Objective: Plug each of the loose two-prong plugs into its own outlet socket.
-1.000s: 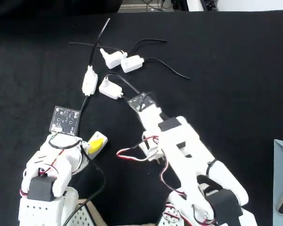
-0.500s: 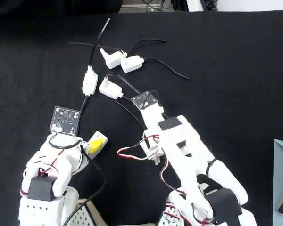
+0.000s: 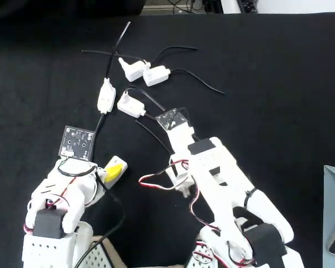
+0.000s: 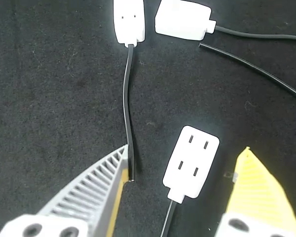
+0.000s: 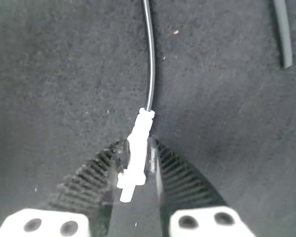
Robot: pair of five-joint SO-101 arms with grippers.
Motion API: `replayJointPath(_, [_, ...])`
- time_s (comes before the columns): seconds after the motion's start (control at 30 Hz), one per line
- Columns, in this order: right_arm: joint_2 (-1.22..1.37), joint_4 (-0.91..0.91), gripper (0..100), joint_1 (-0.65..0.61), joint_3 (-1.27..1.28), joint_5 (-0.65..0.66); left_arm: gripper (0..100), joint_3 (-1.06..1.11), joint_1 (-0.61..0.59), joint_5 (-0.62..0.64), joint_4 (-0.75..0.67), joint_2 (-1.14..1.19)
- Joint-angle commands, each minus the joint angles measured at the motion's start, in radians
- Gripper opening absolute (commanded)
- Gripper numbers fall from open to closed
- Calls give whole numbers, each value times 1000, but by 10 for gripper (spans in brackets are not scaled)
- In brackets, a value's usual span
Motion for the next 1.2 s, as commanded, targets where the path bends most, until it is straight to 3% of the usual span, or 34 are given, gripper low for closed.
replayJointPath(0.0, [2,51,97,5,-36,-9,332,-7,-5,5,-17,-8])
replayJointPath(0.87, [142,55,88,-29,-59,-64,332,-7,-5,5,-17,-8])
replayJointPath(1.0, [136,57,11,-29,-90,-58,332,-7,-5,5,-17,-8])
replayJointPath(1.17, [24,189,11,-29,-157,-57,332,-7,-5,5,-15,-8])
